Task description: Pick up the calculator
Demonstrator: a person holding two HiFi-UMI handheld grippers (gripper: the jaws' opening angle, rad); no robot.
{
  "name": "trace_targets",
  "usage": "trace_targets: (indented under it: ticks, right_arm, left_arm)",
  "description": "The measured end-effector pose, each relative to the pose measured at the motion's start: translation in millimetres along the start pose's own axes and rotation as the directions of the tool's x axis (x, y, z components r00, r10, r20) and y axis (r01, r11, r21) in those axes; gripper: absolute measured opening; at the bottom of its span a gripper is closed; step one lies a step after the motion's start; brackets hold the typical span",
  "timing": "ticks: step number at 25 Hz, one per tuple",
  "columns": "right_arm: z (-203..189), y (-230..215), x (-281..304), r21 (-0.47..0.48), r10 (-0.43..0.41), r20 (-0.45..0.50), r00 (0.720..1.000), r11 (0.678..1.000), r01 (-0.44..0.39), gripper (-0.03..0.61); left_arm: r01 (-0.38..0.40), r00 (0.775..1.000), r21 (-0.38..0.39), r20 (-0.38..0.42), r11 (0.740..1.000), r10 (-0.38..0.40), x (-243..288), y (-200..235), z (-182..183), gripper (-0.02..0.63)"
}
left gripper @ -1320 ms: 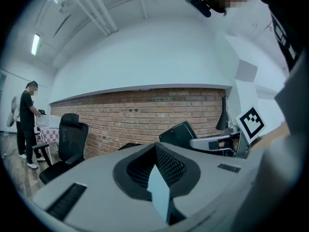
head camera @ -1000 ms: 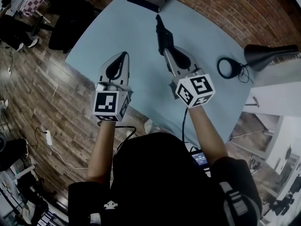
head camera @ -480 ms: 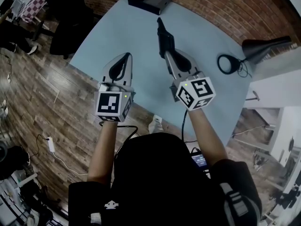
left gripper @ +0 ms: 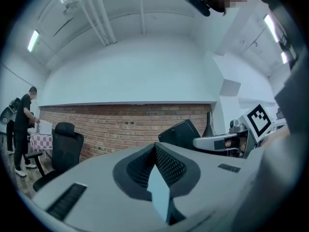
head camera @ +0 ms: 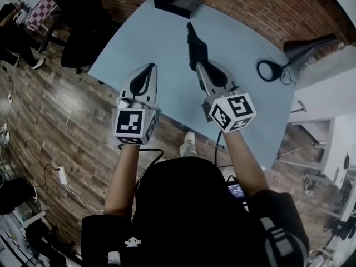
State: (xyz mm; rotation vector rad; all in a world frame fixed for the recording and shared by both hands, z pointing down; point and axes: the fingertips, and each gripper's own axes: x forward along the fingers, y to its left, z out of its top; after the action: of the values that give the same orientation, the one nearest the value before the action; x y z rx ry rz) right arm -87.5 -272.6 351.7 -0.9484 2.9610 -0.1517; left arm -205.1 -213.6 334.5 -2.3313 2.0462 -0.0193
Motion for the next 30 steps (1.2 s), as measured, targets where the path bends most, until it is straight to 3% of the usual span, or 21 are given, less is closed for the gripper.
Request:
trace_targets:
  ticks: [30]
  right_arm:
    - [17.5, 111.8, -95.2, -0.052, -0.036, 0.059, 0.998, 0.998, 0.039, 0.046]
  left_arm:
    - [0.058, 0.995, -0.014, 0.079, 0.998, -0.056, -131.6, -26.5, 23.8, 0.008]
